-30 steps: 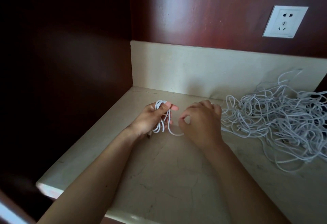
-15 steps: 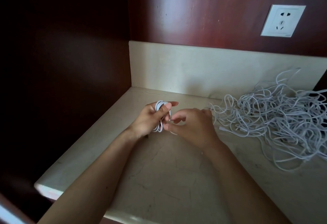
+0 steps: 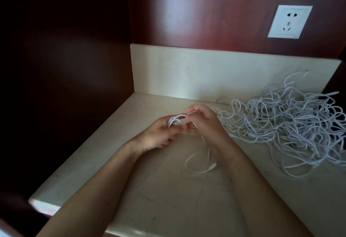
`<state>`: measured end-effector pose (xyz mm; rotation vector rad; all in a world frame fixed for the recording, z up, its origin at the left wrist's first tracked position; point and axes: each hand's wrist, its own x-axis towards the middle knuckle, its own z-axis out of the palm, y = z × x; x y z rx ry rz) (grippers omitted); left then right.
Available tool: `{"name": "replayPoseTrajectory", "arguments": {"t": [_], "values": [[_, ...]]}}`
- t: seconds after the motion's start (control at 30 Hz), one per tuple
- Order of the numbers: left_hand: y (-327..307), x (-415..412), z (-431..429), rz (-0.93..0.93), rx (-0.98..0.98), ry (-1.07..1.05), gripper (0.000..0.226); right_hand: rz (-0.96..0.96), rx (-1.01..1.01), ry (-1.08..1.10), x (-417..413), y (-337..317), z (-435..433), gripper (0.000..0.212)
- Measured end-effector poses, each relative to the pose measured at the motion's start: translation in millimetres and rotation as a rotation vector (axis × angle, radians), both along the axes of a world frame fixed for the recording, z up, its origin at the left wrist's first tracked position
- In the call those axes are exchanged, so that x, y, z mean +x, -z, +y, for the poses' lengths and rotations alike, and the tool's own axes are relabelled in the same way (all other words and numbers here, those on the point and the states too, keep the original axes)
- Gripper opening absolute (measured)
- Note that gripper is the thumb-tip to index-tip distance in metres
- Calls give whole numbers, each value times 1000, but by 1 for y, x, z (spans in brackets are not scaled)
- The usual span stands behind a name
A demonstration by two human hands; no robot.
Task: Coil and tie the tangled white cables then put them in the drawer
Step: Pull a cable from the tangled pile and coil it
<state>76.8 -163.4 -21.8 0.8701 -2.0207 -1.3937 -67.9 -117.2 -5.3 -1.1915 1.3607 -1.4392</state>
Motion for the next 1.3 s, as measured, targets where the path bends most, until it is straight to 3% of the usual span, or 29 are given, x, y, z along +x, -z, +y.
{"name": "replayPoseTrajectory", "arguments": {"t": [0.2, 0.43, 0.57, 0.7, 0.77, 0.97, 1.07, 1.23, 1.3], "values": [[-3, -1, 5, -8, -197, 115, 28, 196, -6, -52, 0, 2, 0, 14], [4, 0, -2, -31, -372, 134, 33, 88, 4, -227, 6, 5, 6, 9], [15, -1, -12, -50, -461, 47, 21, -4, -12, -162, 8, 6, 3, 7], [20, 2, -17, -285, -596, -156, 7, -127, -26, -126, 11, 8, -1, 9], [17, 1, -14, -317, -627, -226, 20, -179, -30, -116, 10, 7, -2, 9], [16, -1, -16, -108, -478, -261, 9, -311, 23, -146, 0, 6, -5, 10], [12, -2, -13, 2, -318, -263, 29, -360, 48, -174, -3, 8, -8, 11], [7, -6, -10, 345, -156, -336, 38, -413, 45, -197, -1, 11, -11, 8], [6, -8, -10, 378, -160, -398, 36, -420, 32, -210, 0, 11, -12, 7]]}}
